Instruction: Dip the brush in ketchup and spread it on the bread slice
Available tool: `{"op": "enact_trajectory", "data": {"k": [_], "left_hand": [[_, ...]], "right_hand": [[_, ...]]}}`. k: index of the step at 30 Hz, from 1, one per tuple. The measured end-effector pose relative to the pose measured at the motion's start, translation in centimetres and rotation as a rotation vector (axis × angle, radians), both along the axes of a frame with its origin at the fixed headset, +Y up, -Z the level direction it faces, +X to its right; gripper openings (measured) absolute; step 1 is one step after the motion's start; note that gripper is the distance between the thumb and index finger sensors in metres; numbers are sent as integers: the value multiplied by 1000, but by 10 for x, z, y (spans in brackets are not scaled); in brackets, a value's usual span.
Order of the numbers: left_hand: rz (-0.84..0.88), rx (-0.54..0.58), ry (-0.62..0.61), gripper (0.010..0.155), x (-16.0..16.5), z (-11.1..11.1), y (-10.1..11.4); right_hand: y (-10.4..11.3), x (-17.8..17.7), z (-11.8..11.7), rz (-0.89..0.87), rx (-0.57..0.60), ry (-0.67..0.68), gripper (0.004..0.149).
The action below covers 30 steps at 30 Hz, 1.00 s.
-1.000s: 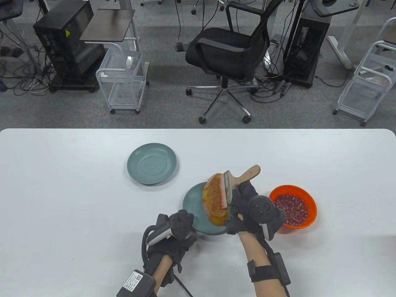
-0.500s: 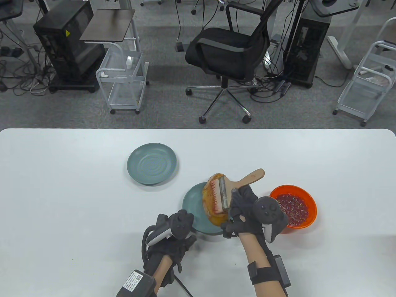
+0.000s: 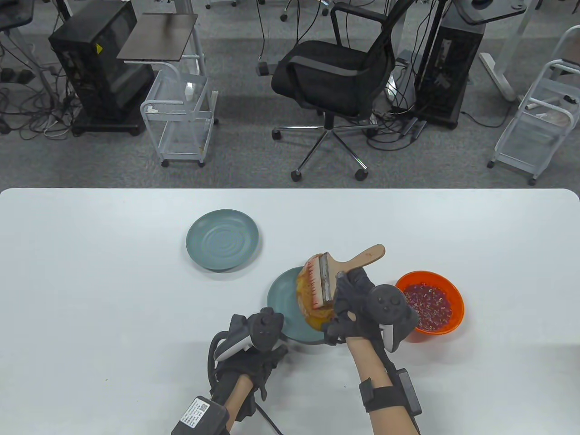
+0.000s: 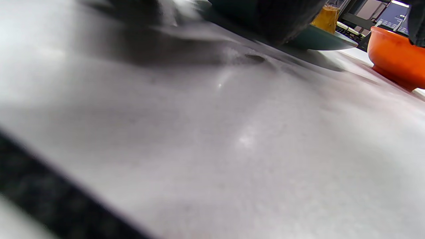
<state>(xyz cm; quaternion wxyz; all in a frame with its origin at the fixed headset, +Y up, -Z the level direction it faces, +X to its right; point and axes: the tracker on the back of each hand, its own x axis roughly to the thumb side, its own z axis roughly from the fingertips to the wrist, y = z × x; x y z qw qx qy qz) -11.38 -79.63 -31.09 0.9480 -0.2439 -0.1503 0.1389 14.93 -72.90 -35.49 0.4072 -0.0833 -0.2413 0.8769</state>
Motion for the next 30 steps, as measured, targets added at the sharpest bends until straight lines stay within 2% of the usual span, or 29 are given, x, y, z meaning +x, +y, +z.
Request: {"op": "enact_trajectory", "data": {"k": [3, 5, 9, 11, 13, 17, 20, 23, 25, 28, 30], "left_hand": [[-11, 2, -4, 68, 0, 0, 0], [-16, 2, -3, 68, 1, 0, 0], [-14, 1, -1, 68, 1, 1, 0], [-13, 0, -2, 68, 1, 1, 0], [-8, -1, -2, 68, 1, 1, 0], [-3, -3, -2, 68, 0, 1, 0], [-13, -1, -1, 68, 1, 1, 0], [-29, 0, -2, 68, 2, 1, 0], [-28, -1, -1, 69, 2, 1, 0], [-18, -2, 0, 68, 1, 1, 0], [-21, 2, -3, 68, 1, 1, 0]], "right_hand": [[8, 17, 1, 94, 58, -56, 47], [10, 21, 1, 44, 62, -63, 47], [-4, 4, -1, -169, -15, 43, 47], [-8, -5, -1, -183, -49, 75, 47], [-6, -7, -1, -88, -32, 65, 47], [7, 8, 4, 111, 78, -22, 47], [14, 15, 11, 135, 127, -75, 47], [8, 9, 11, -7, 86, -14, 47], [-2, -1, 7, -127, 12, 42, 47], [-8, -8, 5, -71, -26, 22, 47], [-4, -3, 6, -24, 2, -8, 47]]}}
